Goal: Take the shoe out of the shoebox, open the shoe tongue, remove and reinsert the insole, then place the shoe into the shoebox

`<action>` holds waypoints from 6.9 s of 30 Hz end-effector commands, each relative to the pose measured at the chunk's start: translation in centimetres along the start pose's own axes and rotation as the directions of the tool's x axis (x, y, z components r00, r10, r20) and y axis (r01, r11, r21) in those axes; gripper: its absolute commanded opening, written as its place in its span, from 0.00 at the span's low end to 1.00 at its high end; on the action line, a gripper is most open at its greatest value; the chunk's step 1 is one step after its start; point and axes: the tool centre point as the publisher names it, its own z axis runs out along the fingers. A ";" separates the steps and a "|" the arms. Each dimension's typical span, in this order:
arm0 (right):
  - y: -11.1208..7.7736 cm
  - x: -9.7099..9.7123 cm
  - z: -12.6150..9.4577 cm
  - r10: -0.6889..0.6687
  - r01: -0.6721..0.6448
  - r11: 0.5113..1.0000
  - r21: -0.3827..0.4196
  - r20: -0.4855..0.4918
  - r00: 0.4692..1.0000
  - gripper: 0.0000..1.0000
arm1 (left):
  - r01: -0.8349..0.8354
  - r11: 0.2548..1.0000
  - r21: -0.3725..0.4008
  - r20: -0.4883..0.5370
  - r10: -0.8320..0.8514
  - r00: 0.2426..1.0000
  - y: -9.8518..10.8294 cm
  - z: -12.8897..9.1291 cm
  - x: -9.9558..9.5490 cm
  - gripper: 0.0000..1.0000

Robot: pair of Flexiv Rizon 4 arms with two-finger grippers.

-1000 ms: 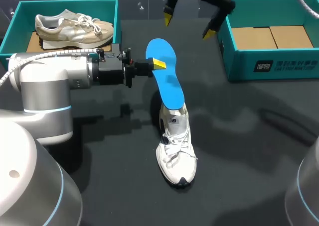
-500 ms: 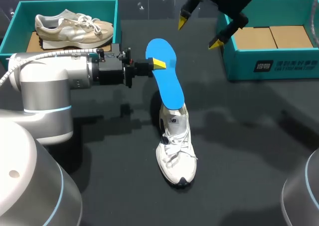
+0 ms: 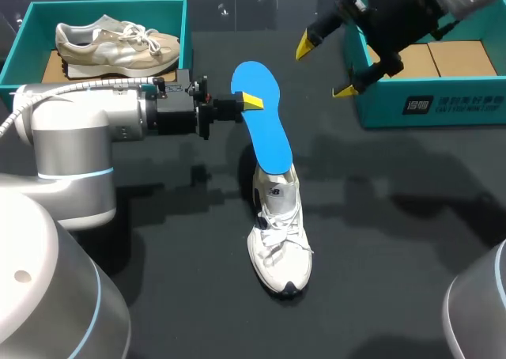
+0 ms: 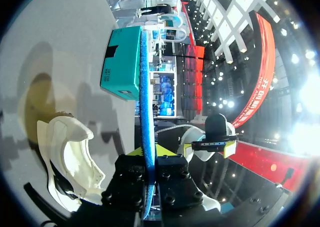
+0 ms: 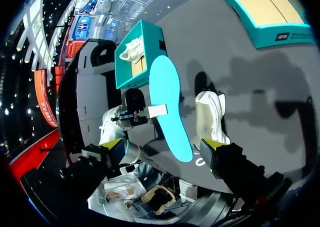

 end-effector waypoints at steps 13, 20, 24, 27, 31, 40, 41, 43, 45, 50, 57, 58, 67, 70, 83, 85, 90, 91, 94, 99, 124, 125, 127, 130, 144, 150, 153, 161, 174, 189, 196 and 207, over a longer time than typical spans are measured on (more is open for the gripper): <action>0.7 -2.0 2.4 0.008 0.003 1.000 0.029 -0.390 0.921 1.00 | 0.000 1.000 0.002 -0.001 0.000 1.000 0.1 0.1 -0.1 0.00; 1.0 -2.5 2.9 0.018 -0.003 0.999 0.037 -0.403 0.915 1.00 | 0.000 1.000 0.002 -0.001 0.000 1.000 0.1 0.1 -0.1 0.00; 1.1 -2.8 3.2 0.019 -0.003 0.999 0.040 -0.423 0.906 1.00 | -0.019 1.000 -0.007 -0.016 0.019 1.000 -0.2 -0.2 0.3 0.00; 1.0 -3.1 3.6 0.016 0.002 0.999 0.040 -0.444 0.896 1.00 | -0.064 0.998 -0.022 -0.042 0.063 0.997 -0.2 -0.8 1.0 0.00; 1.0 -3.3 3.8 0.017 0.004 0.999 0.044 -0.457 0.889 1.00 | -0.168 0.986 -0.019 -0.066 0.166 0.984 -0.4 -1.4 1.9 0.00; 1.3 -3.6 4.1 0.018 0.014 0.998 0.061 -0.493 0.870 1.00 | -0.542 0.838 0.065 -0.077 0.545 0.835 -1.0 -2.4 3.8 0.00; 1.3 -3.6 4.1 0.020 0.012 0.998 0.062 -0.498 0.867 1.00 | -0.583 0.809 0.077 -0.076 0.588 0.806 -1.0 -2.5 4.1 0.00; 1.4 -3.7 4.2 0.026 0.007 0.998 0.063 -0.504 0.864 1.00 | -0.654 0.749 0.105 -0.060 0.661 0.748 -1.1 -2.4 4.5 0.00; 1.4 -3.7 4.2 0.026 0.007 0.998 0.063 -0.504 0.864 1.00 | -0.708 0.698 0.111 -0.040 0.715 0.698 -1.3 -2.3 4.9 0.00; 1.4 -3.7 4.2 0.026 0.007 0.998 0.063 -0.504 0.864 1.00 | -0.830 0.540 0.137 -0.021 0.840 0.543 -1.7 -2.1 5.9 0.00; 1.4 -3.7 4.2 0.026 0.007 0.998 0.063 -0.504 0.864 1.00 | -0.951 0.264 0.159 -0.004 0.964 0.267 -2.6 -2.1 7.3 0.00; 1.4 -3.7 4.2 0.026 0.007 0.998 0.063 -0.504 0.864 1.00 | -0.965 0.215 0.149 0.002 0.976 0.218 -2.6 -2.1 7.5 0.00; 1.4 -3.7 4.2 0.026 0.007 0.998 0.063 -0.504 0.864 1.00 | -0.988 -0.086 0.129 0.014 0.996 -0.085 -2.8 -2.5 8.6 0.00; 1.4 -3.7 4.2 0.026 0.007 0.998 0.063 -0.504 0.864 1.00 | -0.982 -0.156 0.106 0.025 0.988 -0.154 -2.9 -2.8 8.4 0.00; 1.4 -3.7 4.2 0.026 0.007 0.998 0.063 -0.504 0.864 1.00 | -0.949 -0.307 0.070 0.050 0.951 -0.304 -3.0 -3.1 8.0 0.00; 1.4 -3.7 4.2 0.026 0.007 0.998 0.063 -0.504 0.864 1.00 | -0.949 -0.307 0.070 0.050 0.951 -0.304 -3.0 -3.1 8.0 0.00; 1.4 -3.7 4.2 0.026 0.007 0.998 0.063 -0.504 0.864 1.00 | -0.949 -0.307 0.070 0.050 0.951 -0.304 -3.0 -3.1 8.0 0.00; 1.4 -3.7 4.2 0.026 0.007 0.998 0.063 -0.504 0.864 1.00 | -0.949 -0.307 0.070 0.050 0.951 -0.304 -3.0 -3.1 8.0 0.00; 1.4 -3.7 4.2 0.026 0.007 0.998 0.063 -0.504 0.864 1.00 | -0.936 -0.345 0.070 0.051 0.938 -0.342 -2.9 -3.2 8.0 0.00; 1.4 -3.7 4.2 0.026 0.007 0.998 0.063 -0.504 0.864 1.00 | -0.859 -0.509 0.043 0.019 0.860 -0.509 -2.4 -3.5 7.6 0.00; 1.4 -3.5 4.2 0.017 0.017 0.998 0.064 -0.500 0.866 1.00 | -0.303 -0.953 0.006 -0.007 0.303 -0.953 -2.8 -2.3 5.0 0.00; 1.4 -3.5 4.2 0.015 0.019 0.998 0.064 -0.500 0.866 1.00 | -0.288 -0.958 -0.001 -0.002 0.288 -0.958 -2.9 -2.2 5.0 0.00; 1.3 -3.2 4.2 0.003 0.033 0.998 0.063 -0.500 0.866 1.00 | -0.244 -0.970 -0.007 0.013 0.244 -0.970 -3.0 -1.8 4.7 0.00; 1.1 -2.8 4.3 -0.013 0.051 0.997 0.062 -0.509 0.861 1.00 | -0.209 -0.978 -0.016 0.028 0.208 -0.978 -3.3 -1.4 4.6 0.00; 0.3 -0.9 6.0 -0.074 0.158 0.980 0.120 -0.515 0.854 1.00 | -0.098 -0.995 -0.030 0.037 0.097 -0.995 -4.0 0.3 4.2 0.00; 0.6 -0.4 6.6 -0.102 0.192 0.973 0.125 -0.516 0.850 0.95 | -0.076 -0.996 -0.036 0.050 0.074 -0.996 -3.8 0.6 4.1 0.00; 0.8 -0.1 6.9 -0.105 0.198 0.972 0.127 -0.519 0.848 0.89 | -0.068 -0.997 -0.042 0.057 0.066 -0.996 -3.8 0.6 4.0 0.00; 1.1 0.1 7.5 -0.100 0.192 0.974 0.122 -0.528 0.843 0.61 | -0.044 -0.997 -0.068 0.075 0.039 -0.996 -3.5 0.8 4.0 0.00; 1.2 0.1 8.1 -0.092 0.185 0.975 0.125 -0.533 0.841 0.39 | -0.015 -0.996 -0.085 0.067 0.009 -0.998 -3.5 1.1 4.2 0.00; 0.8 -0.2 8.6 -0.090 0.184 0.976 0.117 -0.552 0.829 0.24 | -0.008 -0.997 -0.071 0.043 0.005 -0.999 -3.7 1.4 3.8 0.00; 0.8 -0.1 8.8 -0.100 0.196 0.974 0.113 -0.564 0.820 0.00 | -0.007 -0.997 -0.073 0.037 0.004 -0.999 -3.7 1.6 3.6 0.00; 0.8 -0.2 8.7 -0.134 0.221 0.972 0.084 -0.576 0.807 0.00 | -0.042 -0.995 -0.087 -0.006 0.043 -0.999 -3.8 1.5 3.2 0.82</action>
